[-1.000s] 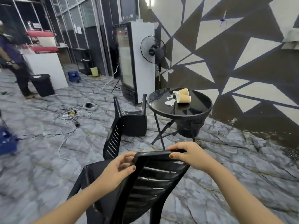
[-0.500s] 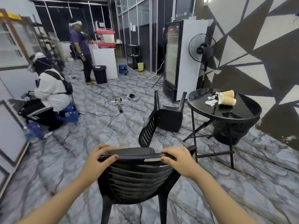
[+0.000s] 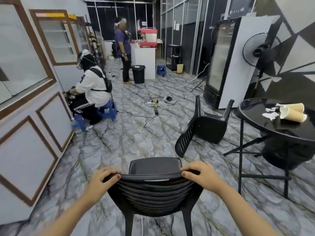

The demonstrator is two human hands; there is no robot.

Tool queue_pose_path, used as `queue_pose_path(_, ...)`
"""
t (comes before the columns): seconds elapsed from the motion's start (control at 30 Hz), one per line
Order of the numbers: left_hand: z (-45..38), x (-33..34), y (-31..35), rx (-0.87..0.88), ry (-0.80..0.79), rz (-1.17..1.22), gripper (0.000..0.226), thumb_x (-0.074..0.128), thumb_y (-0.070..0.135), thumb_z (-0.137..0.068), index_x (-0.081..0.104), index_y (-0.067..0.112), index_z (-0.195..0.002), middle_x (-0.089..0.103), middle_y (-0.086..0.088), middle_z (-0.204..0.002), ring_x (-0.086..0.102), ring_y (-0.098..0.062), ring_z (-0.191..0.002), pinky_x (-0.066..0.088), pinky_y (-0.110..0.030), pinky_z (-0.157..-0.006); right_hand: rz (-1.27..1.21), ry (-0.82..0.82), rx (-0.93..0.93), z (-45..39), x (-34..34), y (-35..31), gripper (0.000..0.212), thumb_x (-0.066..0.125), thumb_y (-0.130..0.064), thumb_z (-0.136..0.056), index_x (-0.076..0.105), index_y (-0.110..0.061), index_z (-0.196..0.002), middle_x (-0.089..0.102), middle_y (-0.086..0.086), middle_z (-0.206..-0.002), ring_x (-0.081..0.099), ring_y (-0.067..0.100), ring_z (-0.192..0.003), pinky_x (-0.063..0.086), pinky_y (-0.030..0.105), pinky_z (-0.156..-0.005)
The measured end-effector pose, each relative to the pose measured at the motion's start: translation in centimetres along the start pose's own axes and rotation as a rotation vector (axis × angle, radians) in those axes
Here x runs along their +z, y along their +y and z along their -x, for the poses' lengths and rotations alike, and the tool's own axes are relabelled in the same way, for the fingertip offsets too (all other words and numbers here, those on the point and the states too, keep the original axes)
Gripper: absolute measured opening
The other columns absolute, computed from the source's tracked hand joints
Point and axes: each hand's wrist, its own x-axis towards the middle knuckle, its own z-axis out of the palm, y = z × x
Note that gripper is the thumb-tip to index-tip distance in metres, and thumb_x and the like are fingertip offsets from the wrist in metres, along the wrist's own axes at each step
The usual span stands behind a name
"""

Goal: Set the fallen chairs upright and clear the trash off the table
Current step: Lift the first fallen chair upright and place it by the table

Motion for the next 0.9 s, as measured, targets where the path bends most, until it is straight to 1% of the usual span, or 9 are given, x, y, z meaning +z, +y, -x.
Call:
queue_pose_path(0.1,-1.1,-0.7,-1.1,-0.019,0.001,0.065,0.012,0.067,0.039,-0.076,0.071,0.046,-0.084,0.065,0.004,-0.101,0.056,-0.009,-0.104,0.039,-0.029,-0.092,-0.053,0.006,0.060,-0.9,-0.3,1.8,0.021,0.065,-0.052,-0.073,0.062,-0.051,-0.094,0.057,-0.017,-0.122,0.042,0.005,-0.124,0.025,0.044,-0.109)
queue_pose_path(0.2,-1.8,-1.2,-2.4,-0.066,-0.013,0.135,0.021,0.076,0.035,-0.070,0.070,0.045,-0.087,0.065,0.008,-0.108,0.055,0.007,-0.103,0.041,-0.015,-0.086,-0.174,0.010,0.129,-1.2,-0.5,2.6,0.031,0.071,-0.044,-0.068,0.064,-0.043,-0.098,0.047,-0.013,-0.133,0.032,0.012,-0.132,0.022,0.039,-0.112)
queue_pose_path(0.27,-2.1,-1.4,-3.5,-0.072,-0.001,0.195,0.025,0.080,0.033,-0.063,0.073,0.035,-0.087,0.065,0.006,-0.112,0.055,0.008,-0.105,0.042,-0.007,-0.085,-0.249,0.032,0.146,-1.4,-0.3,2.8,0.040,0.073,-0.043,-0.062,0.065,-0.037,-0.100,0.042,-0.012,-0.137,0.032,0.010,-0.132,0.024,0.037,-0.110)
queue_pose_path(0.37,-3.0,-1.6,-4.7,-0.062,-0.021,0.284,0.030,0.086,0.032,-0.059,0.073,0.016,-0.082,0.068,-0.006,-0.110,0.059,-0.013,-0.111,0.045,-0.028,-0.094,-0.329,0.088,0.169,-1.5,0.4,2.9,0.046,0.075,-0.038,-0.058,0.067,-0.031,-0.102,0.037,-0.012,-0.142,0.031,0.008,-0.131,0.026,0.036,-0.106)
queue_pose_path(0.43,-3.7,-1.5,-5.2,-0.054,-0.031,0.329,0.038,0.080,0.037,-0.050,0.074,0.011,-0.076,0.072,-0.009,-0.103,0.063,-0.016,-0.106,0.046,-0.033,-0.093,-0.375,0.127,0.180,-1.5,0.7,3.1,0.046,0.076,-0.033,-0.057,0.069,-0.027,-0.102,0.038,-0.012,-0.142,0.032,0.008,-0.132,0.027,0.035,-0.104)
queue_pose_path(0.57,-4.9,-1.3,-5.2,-0.013,-0.034,0.369,0.024,0.083,0.016,-0.052,0.075,0.017,-0.074,0.074,0.003,-0.097,0.066,-0.005,-0.093,0.050,-0.016,-0.081,-0.407,0.181,0.219,-1.6,1.1,3.5,0.047,0.076,-0.029,-0.055,0.069,-0.029,-0.102,0.038,-0.018,-0.139,0.033,0.007,-0.131,0.028,0.036,-0.102)
queue_pose_path(0.7,-6.5,-1.4,-5.2,-0.005,-0.011,0.407,0.031,0.075,-0.012,-0.059,0.074,0.018,-0.066,0.074,0.004,-0.087,0.066,-0.002,-0.080,0.049,-0.011,-0.075,-0.415,0.268,0.234,-2.3,1.5,3.5,0.046,0.077,-0.032,-0.061,0.066,-0.032,-0.105,0.033,-0.020,-0.142,0.028,0.007,-0.134,0.028,0.044,-0.108)
queue_pose_path(0.8,-8.0,-1.5,-5.0,-0.022,0.017,0.439,0.035,0.068,-0.019,-0.064,0.072,0.017,-0.065,0.073,0.008,-0.080,0.064,0.001,-0.076,0.046,-0.007,-0.072,-0.471,0.327,0.261,-3.4,1.6,3.1,0.044,0.078,-0.035,-0.066,0.063,-0.035,-0.108,0.028,-0.024,-0.143,0.026,0.002,-0.132,0.031,0.048,-0.107)
queue_pose_path(0.9,-10.0,-1.7,-4.6,-0.021,0.052,0.426,0.028,0.065,-0.018,-0.069,0.067,0.010,-0.070,0.071,0.013,-0.072,0.062,0.005,-0.071,0.045,-0.005,-0.068,-0.442,0.368,0.251,-5.2,1.1,2.7,0.046,0.074,-0.047,-0.068,0.058,-0.043,-0.110,0.025,-0.018,-0.147,0.021,0.006,-0.135,0.025,0.044,-0.108)
